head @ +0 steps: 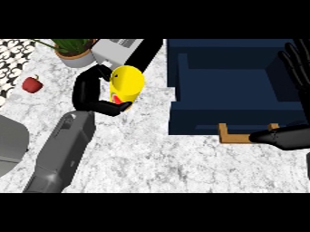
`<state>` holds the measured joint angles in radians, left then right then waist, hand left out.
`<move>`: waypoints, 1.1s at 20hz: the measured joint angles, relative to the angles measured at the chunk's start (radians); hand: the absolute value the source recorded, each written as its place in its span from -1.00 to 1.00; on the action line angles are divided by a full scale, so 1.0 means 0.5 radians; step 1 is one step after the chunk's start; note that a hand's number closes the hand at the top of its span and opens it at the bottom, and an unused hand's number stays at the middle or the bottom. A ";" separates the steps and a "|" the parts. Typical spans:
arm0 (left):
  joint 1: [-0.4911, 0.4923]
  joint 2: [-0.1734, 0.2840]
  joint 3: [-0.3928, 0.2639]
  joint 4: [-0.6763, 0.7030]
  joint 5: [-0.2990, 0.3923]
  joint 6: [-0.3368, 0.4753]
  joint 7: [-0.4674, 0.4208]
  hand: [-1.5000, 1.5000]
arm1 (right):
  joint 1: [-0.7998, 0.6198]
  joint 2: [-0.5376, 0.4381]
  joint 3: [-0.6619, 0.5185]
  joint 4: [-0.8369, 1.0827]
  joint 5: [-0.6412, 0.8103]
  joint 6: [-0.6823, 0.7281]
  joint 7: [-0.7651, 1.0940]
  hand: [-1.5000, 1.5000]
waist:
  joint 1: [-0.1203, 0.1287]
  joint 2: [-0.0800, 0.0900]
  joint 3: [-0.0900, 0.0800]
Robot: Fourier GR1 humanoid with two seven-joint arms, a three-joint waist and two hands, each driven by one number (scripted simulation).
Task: Pick up the cup, place it into the drawer and close the drawer
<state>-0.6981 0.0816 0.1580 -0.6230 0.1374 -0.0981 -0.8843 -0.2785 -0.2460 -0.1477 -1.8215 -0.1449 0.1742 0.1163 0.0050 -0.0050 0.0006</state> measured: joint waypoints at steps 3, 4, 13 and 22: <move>-0.115 -0.060 -0.064 -0.143 -0.005 0.065 0.196 1.00 | 0.044 0.017 0.029 -0.022 0.038 -0.002 -0.023 -1.00 | -0.004 -0.001 0.000; -0.162 -0.081 -0.078 -0.201 -0.003 0.097 0.282 1.00 | 0.059 0.017 0.022 -0.014 0.041 0.002 -0.044 -1.00 | -0.002 -0.002 0.000; -0.682 -0.149 -0.257 -0.309 0.028 0.484 0.858 1.00 | 0.017 0.022 0.014 -0.003 0.057 -0.009 -0.050 -1.00 | -0.037 0.008 0.000; -1.167 -0.161 -0.435 0.159 0.137 0.800 1.170 1.00 | -0.054 0.020 0.015 0.041 0.051 0.003 -0.057 -1.00 | -0.108 0.028 0.001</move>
<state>-1.2819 0.0009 -0.0594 -0.5437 0.2059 0.3022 -0.2990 -0.3057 -0.2359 -0.1403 -1.8009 -0.1194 0.1757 0.0878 -0.0488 0.0090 0.0011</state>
